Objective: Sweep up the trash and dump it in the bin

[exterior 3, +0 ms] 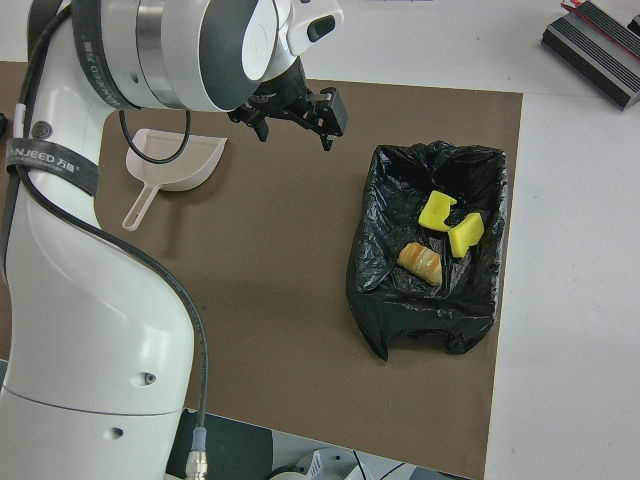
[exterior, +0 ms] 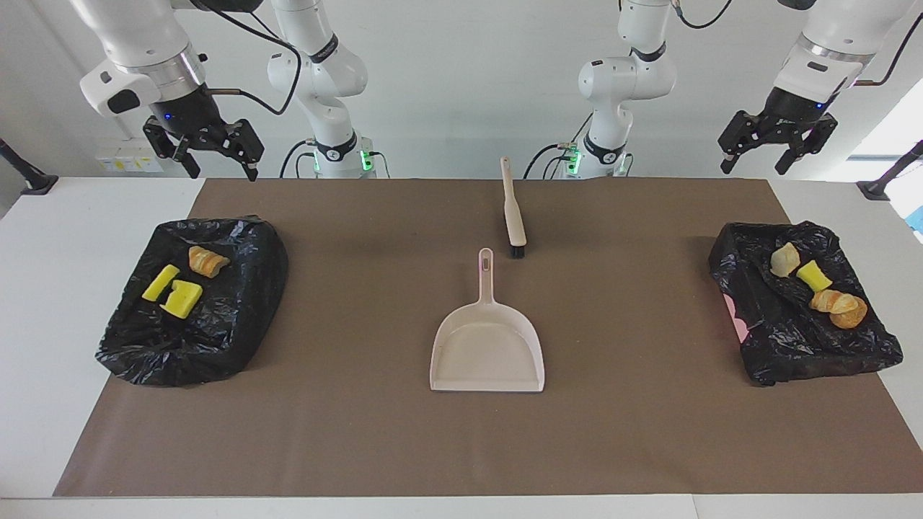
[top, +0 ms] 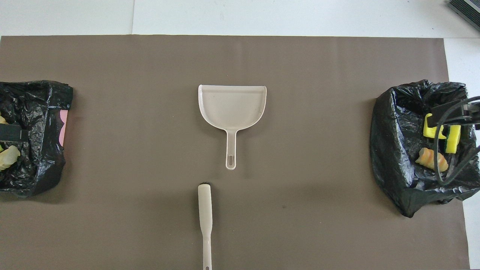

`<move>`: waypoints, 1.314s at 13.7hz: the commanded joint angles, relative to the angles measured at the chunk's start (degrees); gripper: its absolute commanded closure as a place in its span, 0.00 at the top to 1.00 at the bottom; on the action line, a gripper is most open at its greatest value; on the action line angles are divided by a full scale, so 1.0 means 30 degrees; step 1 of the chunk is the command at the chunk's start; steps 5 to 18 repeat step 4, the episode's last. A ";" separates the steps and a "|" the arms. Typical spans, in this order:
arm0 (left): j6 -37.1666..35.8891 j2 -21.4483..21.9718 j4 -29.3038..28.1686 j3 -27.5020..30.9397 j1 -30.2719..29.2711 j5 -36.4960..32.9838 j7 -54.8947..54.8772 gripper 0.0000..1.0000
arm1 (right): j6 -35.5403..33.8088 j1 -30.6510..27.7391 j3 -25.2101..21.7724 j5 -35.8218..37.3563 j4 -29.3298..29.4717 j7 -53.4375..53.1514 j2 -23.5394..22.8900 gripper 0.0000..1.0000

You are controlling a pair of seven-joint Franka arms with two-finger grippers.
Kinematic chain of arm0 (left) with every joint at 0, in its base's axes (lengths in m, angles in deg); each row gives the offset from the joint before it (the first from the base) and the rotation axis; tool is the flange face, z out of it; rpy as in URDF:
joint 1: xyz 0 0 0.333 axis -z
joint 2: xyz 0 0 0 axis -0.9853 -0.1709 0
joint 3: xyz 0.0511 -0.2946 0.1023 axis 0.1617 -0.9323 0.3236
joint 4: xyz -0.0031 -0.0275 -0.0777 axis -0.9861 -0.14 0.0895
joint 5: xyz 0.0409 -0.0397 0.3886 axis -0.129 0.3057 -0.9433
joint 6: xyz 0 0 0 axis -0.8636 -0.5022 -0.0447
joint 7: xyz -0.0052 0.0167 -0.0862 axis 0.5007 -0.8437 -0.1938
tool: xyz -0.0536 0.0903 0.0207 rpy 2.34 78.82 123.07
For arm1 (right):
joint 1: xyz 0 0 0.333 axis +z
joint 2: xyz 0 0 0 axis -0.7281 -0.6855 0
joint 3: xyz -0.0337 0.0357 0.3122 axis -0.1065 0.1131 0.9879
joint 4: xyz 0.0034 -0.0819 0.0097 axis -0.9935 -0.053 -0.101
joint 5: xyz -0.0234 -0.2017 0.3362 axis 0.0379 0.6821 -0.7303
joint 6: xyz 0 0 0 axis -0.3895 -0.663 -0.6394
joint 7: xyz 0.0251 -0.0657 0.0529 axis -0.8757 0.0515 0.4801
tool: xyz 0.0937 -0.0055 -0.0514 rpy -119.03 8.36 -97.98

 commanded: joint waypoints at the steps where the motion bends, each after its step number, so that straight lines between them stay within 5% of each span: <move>1: -0.0057 0.0232 -0.0187 0.0192 0.0249 0.0086 0.0190 1.00 | -0.0020 -0.0106 0.0041 -0.0335 -0.0468 -0.0229 0.0433 1.00; 18: -0.0202 0.0233 -0.0187 0.0192 0.0249 0.0086 0.0044 1.00 | -0.0020 -0.0107 0.0012 -0.0364 -0.0468 -0.0258 0.0433 1.00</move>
